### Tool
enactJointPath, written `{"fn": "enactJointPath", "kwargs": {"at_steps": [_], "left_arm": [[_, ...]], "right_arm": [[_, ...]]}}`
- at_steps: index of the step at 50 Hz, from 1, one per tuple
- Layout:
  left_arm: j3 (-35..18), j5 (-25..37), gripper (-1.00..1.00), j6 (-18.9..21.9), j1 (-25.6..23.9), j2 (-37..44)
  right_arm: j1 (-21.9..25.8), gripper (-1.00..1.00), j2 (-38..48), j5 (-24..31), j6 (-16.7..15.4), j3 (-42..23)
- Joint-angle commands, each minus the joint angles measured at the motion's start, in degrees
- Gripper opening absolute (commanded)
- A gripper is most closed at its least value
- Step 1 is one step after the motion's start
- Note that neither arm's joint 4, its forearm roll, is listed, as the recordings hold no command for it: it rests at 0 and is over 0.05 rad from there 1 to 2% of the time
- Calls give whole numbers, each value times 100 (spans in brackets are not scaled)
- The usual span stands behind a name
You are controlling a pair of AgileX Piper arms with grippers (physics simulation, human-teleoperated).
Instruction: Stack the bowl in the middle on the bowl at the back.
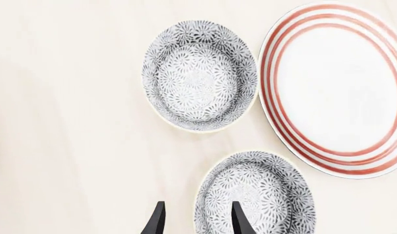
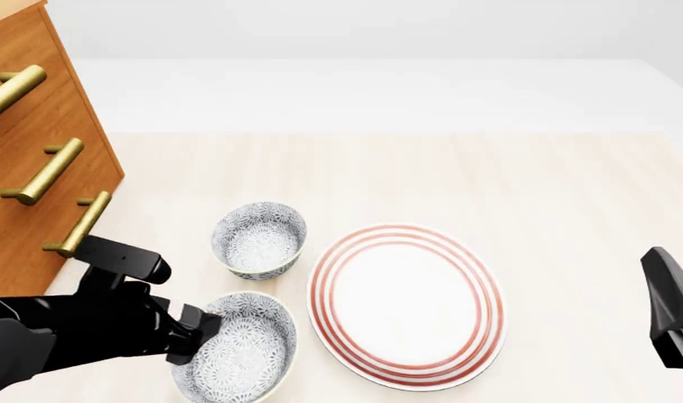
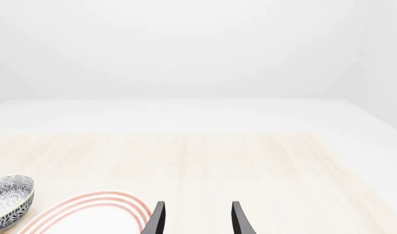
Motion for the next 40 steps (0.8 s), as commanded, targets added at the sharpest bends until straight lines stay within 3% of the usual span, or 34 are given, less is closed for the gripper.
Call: {"fn": "enactJointPath", "kwargs": {"at_steps": [1,15,16,32,40], "left_arm": [[198,-489,100,39,-77,491],[244,-779,100,104,-93,806],[248,-789,-100,73,-116,815],[400,-1215,-100,-62,-240,1120],[346,-1043,-100,-78,-284,933]], "right_arm": [[6,100,18,-20,7,-1],[11,100,78,-83,22,3],[11,100,70,-77,21,3],[18,100,4,-13,6,-7],[18,100,9,-16,3,-9]]}}
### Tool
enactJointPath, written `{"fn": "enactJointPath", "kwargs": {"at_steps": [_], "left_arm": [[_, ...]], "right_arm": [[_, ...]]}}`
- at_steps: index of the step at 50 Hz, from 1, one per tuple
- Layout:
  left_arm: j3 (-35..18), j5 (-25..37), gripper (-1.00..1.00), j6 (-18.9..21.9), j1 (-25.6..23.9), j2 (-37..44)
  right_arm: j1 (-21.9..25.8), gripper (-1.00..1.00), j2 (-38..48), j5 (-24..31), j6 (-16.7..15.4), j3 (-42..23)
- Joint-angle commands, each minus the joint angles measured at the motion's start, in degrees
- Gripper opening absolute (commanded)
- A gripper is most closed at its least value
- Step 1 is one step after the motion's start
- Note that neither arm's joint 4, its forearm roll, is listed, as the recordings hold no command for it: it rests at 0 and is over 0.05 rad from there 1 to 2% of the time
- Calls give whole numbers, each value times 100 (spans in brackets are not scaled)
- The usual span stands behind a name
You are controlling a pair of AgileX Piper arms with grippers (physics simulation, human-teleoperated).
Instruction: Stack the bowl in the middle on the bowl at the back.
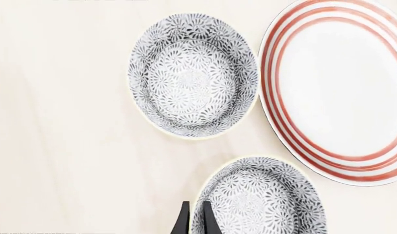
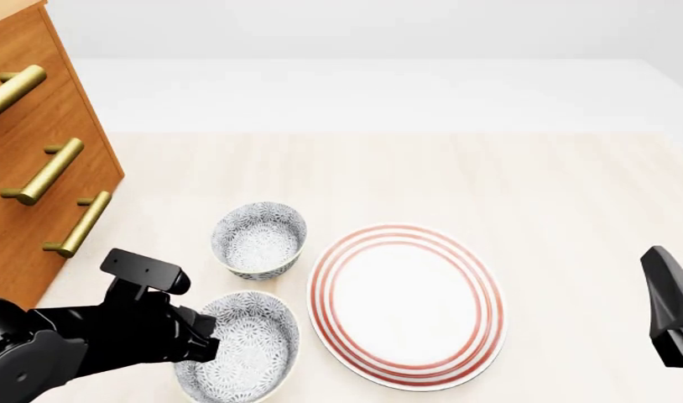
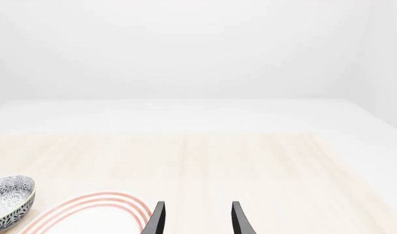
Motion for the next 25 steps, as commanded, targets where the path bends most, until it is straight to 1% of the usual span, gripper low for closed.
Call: {"fn": "enactJointPath", "kwargs": {"at_steps": [1,11,19,23,25], "left_arm": [[97,128,-100,-19,-153,-10],[-282,1279,-100,-46,-211,-1081],[-615,2000,-100,-107,-305,-1661],[-891,2497,-100,-152,-517,-2010],[-980,2639,-100,-110,-538,-2100]], "right_arm": [[4,100,-27,28,-8,-5],[13,100,-95,97,-40,-13],[15,100,-83,83,-49,-6],[16,100,-81,82,-55,-5],[19,100,-71,72,-61,-4]]}}
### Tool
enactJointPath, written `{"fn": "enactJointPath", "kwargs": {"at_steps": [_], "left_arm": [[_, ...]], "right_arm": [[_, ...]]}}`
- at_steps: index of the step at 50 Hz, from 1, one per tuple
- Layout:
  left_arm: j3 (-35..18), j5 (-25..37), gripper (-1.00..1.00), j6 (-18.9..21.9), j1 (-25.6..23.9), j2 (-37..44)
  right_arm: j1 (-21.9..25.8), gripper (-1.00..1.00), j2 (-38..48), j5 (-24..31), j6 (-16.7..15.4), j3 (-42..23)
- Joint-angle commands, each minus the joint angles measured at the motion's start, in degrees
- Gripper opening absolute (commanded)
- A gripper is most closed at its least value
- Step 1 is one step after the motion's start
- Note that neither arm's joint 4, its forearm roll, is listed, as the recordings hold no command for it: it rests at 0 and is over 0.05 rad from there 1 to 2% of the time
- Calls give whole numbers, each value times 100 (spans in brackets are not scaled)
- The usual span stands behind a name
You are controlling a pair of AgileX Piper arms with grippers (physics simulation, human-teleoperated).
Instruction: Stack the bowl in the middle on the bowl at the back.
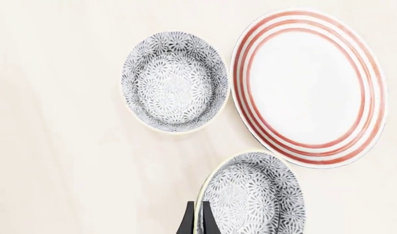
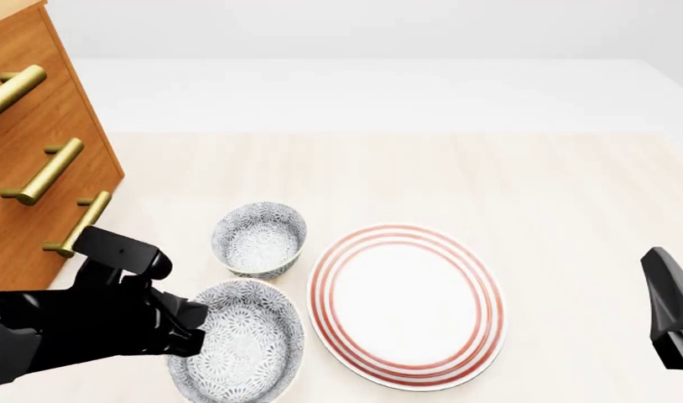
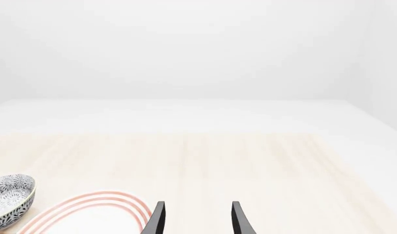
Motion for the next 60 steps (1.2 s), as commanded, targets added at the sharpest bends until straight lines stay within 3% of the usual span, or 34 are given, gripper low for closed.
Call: {"fn": "enactJointPath", "kwargs": {"at_steps": [1,18,24,40,49,60], "left_arm": [[-533,1024,-100,-10,-224,-737],[-1471,2104,-100,-307,-341,-1271],[-2056,2781,-100,-566,-577,-1621],[-2115,3467,-100,-795,-971,-2129],[-1842,3651,-100,-1091,-1421,-2505],[-2097,4119,-100,-1204,-1693,-2773]], "right_arm": [[9,100,2,1,-19,2],[24,100,10,6,-60,-5],[33,100,21,-10,-87,-6],[52,100,24,-11,-100,-9],[45,100,5,5,-107,-9],[56,100,-30,39,-138,-14]]}}
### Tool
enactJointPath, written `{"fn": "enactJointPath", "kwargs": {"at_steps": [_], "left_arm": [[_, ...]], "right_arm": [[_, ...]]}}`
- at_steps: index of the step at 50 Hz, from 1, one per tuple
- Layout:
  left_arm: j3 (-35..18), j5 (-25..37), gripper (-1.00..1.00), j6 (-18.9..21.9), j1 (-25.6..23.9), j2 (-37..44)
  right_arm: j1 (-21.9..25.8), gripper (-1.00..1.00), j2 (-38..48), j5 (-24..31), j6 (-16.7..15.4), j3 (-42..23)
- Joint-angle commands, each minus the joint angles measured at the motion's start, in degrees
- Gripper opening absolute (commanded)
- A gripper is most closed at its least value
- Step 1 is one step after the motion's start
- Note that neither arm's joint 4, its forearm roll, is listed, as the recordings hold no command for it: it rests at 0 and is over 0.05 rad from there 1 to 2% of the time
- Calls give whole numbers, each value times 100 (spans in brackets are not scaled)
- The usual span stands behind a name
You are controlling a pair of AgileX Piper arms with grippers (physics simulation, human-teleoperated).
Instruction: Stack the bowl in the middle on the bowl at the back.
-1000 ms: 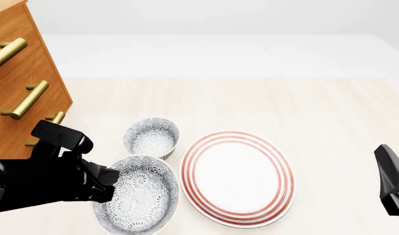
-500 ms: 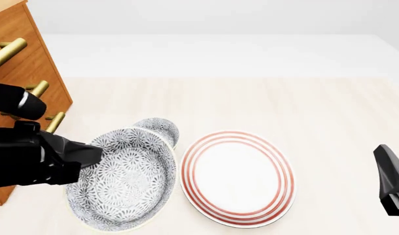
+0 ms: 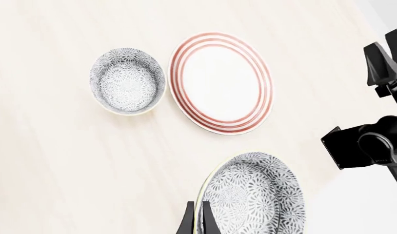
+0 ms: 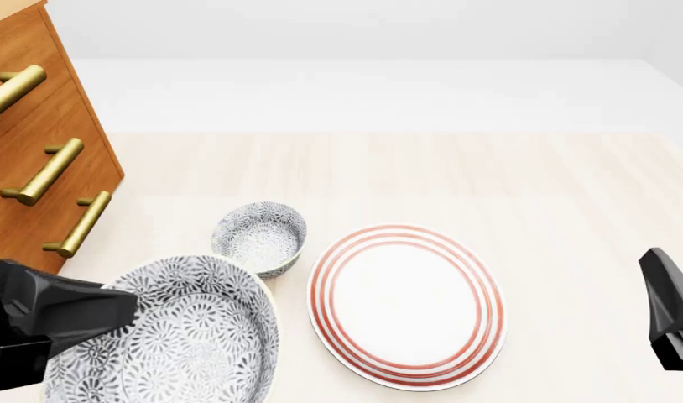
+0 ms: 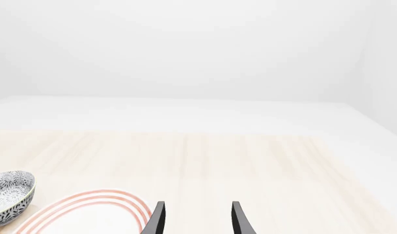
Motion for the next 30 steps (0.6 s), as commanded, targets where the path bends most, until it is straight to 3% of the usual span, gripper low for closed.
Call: {"fn": "enactJointPath", "kwargs": {"at_steps": [1,30], "left_arm": [[-97,410,-100,-165,-356,-347],[818,560,-100,-648,-1010,-964]], "right_arm": [[9,100,-24,22,-31,-4],[31,100,-35,21,-101,-13]]}}
